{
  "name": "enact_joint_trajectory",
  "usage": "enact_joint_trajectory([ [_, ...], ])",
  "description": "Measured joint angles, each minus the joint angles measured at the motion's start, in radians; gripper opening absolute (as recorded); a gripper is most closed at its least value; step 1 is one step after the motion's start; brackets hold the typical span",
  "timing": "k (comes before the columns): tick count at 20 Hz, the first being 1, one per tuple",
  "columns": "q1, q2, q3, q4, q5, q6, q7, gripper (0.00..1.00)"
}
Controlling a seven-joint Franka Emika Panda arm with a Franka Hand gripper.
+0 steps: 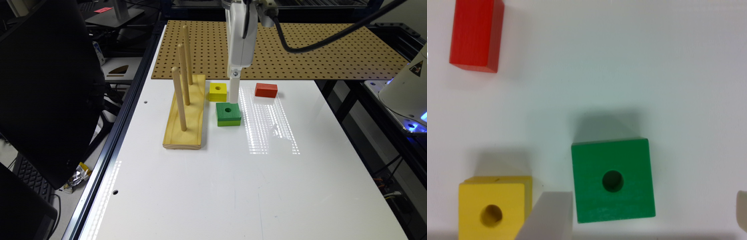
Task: Pick up green block.
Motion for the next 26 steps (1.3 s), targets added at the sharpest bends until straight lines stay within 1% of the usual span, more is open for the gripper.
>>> enact_joint_trajectory([
  [2, 0.0, 0.014, 0.0, -0.001, 0.0, 0.009, 0.0, 1.0],
  [6, 0.0, 0.072, 0.0, -0.001, 0.0, 0.075, 0.0, 1.0],
  [8, 0.0, 0.085, 0.0, -0.001, 0.0, 0.089, 0.0, 1.0],
  [22, 0.0, 0.088, 0.0, 0.0, 0.0, 0.092, -0.001, 1.0],
  [24, -0.002, 0.088, -0.004, 0.0, -0.0009, 0.092, -0.004, 1.0],
  [26, -0.008, 0.088, -0.005, 0.0, -0.0009, 0.092, -0.01, 1.0],
])
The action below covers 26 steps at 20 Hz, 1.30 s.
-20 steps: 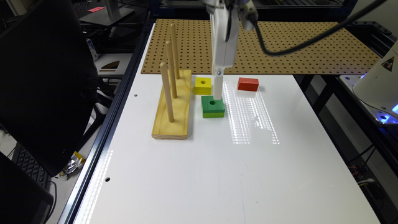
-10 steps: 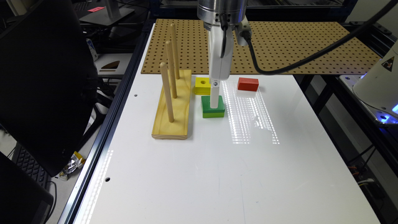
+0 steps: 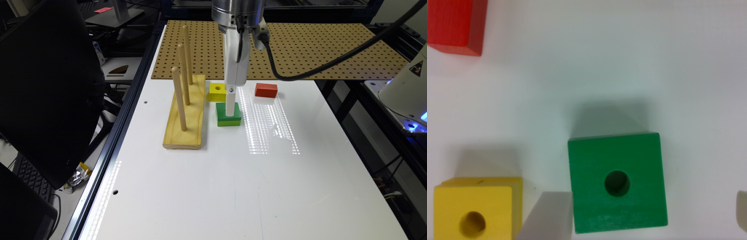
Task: Pick up green block.
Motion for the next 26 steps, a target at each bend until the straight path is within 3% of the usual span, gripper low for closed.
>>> enact_joint_trajectory([
  [3, -0.009, 0.0, 0.0, 0.0, 0.0, 0.0, -0.009, 1.0],
  [9, -0.01, 0.004, 0.0, -0.001, 0.0, 0.001, -0.011, 1.0],
  [16, -0.01, 0.087, 0.001, 0.001, 0.0, 0.091, -0.011, 1.0],
  [26, -0.01, 0.1, 0.003, 0.005, 0.0, 0.097, -0.011, 1.0],
])
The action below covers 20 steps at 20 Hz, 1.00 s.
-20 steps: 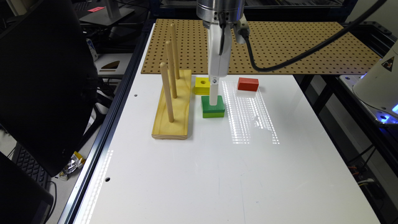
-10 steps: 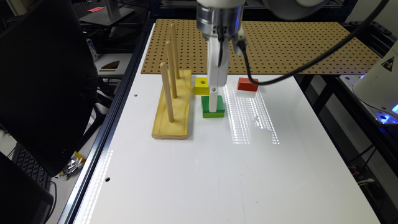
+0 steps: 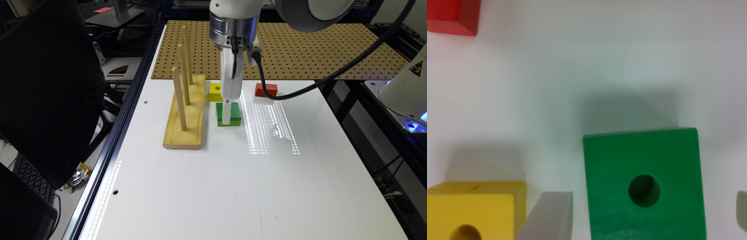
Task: Pick up green block.
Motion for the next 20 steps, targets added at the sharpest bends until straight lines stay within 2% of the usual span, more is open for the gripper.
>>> enact_joint_trajectory([
  [5, 0.0, 0.017, 0.0, 0.0, 0.0, 0.014, 0.0, 1.0],
  [20, 0.0, 0.024, 0.0, 0.001, 0.0, 0.016, 0.0, 1.0],
])
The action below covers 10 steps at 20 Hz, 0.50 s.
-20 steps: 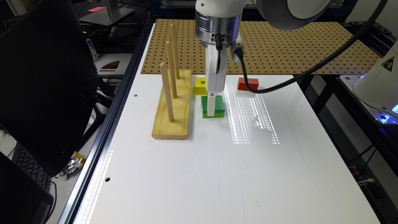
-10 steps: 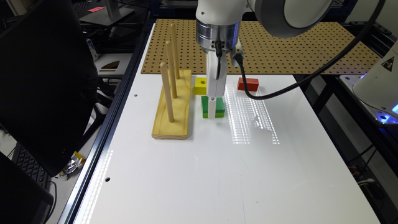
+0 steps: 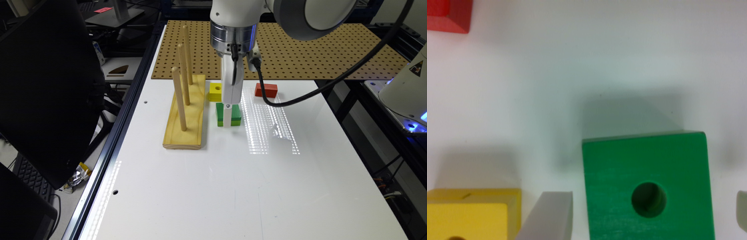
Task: Pick up green block.
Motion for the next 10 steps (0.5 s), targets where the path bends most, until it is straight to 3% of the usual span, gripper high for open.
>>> enact_joint_trajectory([
  [6, 0.0, 0.039, 0.0, 0.001, 0.0, 0.044, 0.0, 1.0],
  [10, 0.0, 0.046, 0.0, 0.002, 0.0, 0.052, 0.0, 1.0],
])
